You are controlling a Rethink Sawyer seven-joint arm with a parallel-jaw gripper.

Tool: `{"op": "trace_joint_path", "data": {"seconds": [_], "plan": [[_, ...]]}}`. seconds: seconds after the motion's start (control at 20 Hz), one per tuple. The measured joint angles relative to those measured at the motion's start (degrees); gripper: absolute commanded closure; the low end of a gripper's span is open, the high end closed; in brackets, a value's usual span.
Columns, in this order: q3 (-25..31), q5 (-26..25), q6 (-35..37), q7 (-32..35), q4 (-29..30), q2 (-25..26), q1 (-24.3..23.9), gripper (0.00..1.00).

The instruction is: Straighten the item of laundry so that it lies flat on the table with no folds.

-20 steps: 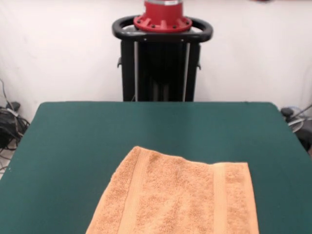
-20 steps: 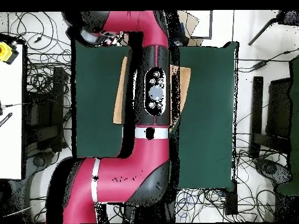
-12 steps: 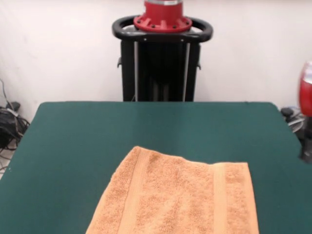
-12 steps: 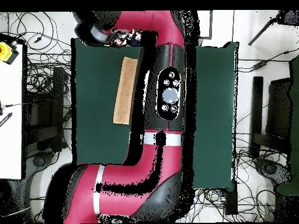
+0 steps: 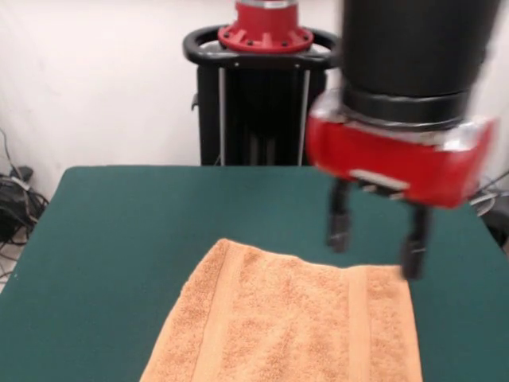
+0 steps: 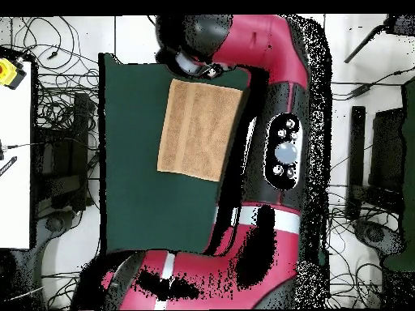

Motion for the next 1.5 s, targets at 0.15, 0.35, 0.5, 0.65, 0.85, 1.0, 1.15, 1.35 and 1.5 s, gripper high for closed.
{"op": "trace_joint_path", "data": {"seconds": [0.15, 0.35, 0.5, 0.65, 0.85, 1.0, 1.15, 1.35, 1.5], "plan": [[-0.02, -1.51, -2.43, -0.06, 2.51, -0.7, -1.72, 0.0], [0.16, -4.42, -5.22, -1.39, 4.32, -0.09, -4.33, 0.0], [0.69, -5.99, -7.35, -3.19, 5.17, 0.51, -5.58, 0.0], [1.12, -6.99, -9.15, -4.88, 5.82, 1.17, -6.21, 0.0], [1.33, -7.73, -11.15, -6.52, 7.25, 1.75, -6.3, 0.0], [1.66, -7.73, -12.12, -6.93, 9.0, 1.7, -6.29, 0.0], [1.88, -7.68, -12.7, -6.93, 10.54, 1.54, -6.18, 0.0], [2.31, -7.13, -14.02, -6.94, 14.27, 0.44, -5.51, 0.0], [2.6, -5.99, -16.03, -6.94, 17.8, -0.75, -4.69, 0.0]]}}
